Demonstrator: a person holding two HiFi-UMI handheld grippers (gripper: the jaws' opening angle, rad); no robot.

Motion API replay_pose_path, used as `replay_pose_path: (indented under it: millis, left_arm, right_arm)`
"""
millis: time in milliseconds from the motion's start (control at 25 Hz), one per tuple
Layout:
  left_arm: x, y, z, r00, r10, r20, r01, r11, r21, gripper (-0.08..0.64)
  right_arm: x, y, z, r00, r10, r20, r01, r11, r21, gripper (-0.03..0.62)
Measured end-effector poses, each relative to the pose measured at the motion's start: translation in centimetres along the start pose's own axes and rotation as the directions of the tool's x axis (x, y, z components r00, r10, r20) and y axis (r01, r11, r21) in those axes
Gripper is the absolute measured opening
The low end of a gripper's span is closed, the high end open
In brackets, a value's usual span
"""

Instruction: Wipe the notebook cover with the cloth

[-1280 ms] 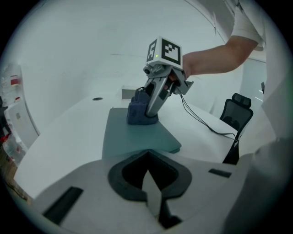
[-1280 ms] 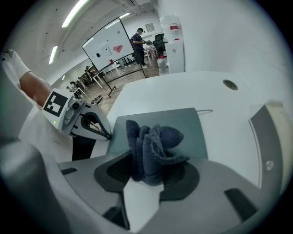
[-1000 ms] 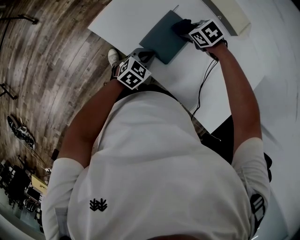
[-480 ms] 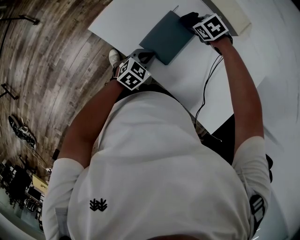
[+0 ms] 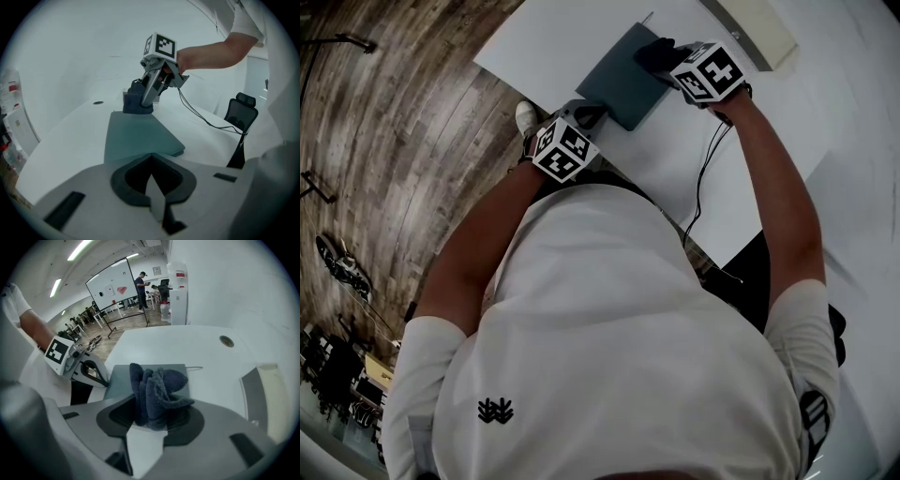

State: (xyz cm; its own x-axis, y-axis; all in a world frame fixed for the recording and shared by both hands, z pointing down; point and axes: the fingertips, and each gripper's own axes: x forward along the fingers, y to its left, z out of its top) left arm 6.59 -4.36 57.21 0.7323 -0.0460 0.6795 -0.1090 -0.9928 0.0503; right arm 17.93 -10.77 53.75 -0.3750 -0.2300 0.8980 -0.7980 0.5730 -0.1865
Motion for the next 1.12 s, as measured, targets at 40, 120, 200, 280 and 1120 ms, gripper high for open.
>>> replay_pose_path:
  millis: [40,120,200,280,1120]
  left_arm:
    - [-0.1,0.0,0.0,1.0,-0.001,-0.001,0.001,1.0,-0.001,0.006]
    - [0.0,-0.1,-0.1,1.0,-0.005,-0.002,0.005,1.0,-0.001,0.006]
    - [0.0,-0.1,-0.1,1.0,-0.006,-0.001,0.006,1.0,0.004,0.006]
    - [0.0,0.0,0.0,1.0,-0.004,0.001,0.004,1.0,0.011,0.006]
    - [0.3,-0.4,-0.2,1.0,-0.021,-0.014,0.021,0.999,0.035,0.006]
  right_arm:
    - [0.3,1.6,0.2,1.0,0.029,-0.003,-0.029,1.0,-0.013,0.16]
    - [1.2,4.8,0.5,0.996,0.089,-0.012,-0.089,0.995,-0.032,0.16]
    - [2.2,7.5,0.7,0.989,0.143,-0.022,-0.144,0.988,-0.048,0.16]
    - [3.3,9.4,1.0,0.983,0.183,-0.032,-0.185,0.981,-0.061,0.16]
    - [4.0,3.5,0.6,0.986,0.16,-0.034,-0.16,0.987,0.02,0.16]
